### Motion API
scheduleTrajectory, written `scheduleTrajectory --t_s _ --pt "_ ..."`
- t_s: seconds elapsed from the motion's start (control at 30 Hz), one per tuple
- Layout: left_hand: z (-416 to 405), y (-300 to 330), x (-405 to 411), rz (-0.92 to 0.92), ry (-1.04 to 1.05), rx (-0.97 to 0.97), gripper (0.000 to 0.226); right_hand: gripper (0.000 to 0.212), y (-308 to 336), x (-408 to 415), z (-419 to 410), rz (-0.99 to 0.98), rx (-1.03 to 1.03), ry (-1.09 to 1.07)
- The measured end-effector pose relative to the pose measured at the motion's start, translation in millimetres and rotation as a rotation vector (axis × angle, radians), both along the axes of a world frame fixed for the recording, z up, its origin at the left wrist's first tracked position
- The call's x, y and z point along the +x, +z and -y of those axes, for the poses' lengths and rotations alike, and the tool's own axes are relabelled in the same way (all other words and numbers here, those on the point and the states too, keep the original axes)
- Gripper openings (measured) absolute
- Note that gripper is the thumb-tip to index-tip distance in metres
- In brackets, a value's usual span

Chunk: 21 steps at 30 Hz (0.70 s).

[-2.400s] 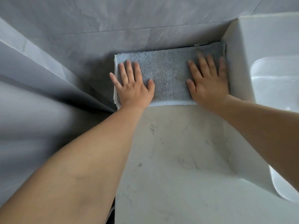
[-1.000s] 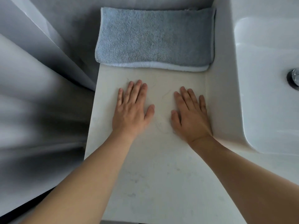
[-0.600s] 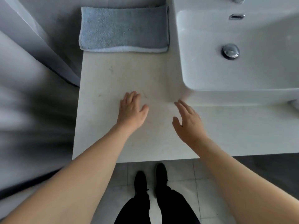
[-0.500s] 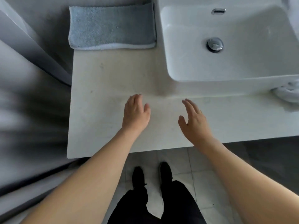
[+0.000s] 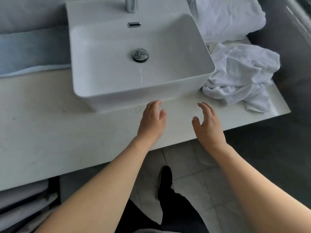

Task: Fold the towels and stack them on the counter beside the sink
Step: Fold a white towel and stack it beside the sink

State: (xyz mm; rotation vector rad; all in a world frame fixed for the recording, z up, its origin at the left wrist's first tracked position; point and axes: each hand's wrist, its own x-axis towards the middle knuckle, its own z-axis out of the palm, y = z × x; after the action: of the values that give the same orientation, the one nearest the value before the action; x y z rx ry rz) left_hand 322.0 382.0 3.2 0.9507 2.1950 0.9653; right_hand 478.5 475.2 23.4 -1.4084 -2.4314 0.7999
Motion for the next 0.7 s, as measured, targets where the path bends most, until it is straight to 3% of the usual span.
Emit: scheduleTrajectory --t_s 0.23,0.47,0.7 --pt "-85.2 15.5 47.8 0.021 -0.080 0.048 0.038 0.052 5.1 51.1 -86.4 -0.054 0.011 -0.112" --pt "-185.7 27.7 84.2 0.199 -0.159 0.077 0.041 0.059 2.9 80.5 -174.7 -0.045 0.069 -0.187" --pt "-274.9 30.2 103.4 0.005 -0.165 0.064 0.056 0.058 -3.3 108.0 -266.1 -0.047 0.123 -0.149"
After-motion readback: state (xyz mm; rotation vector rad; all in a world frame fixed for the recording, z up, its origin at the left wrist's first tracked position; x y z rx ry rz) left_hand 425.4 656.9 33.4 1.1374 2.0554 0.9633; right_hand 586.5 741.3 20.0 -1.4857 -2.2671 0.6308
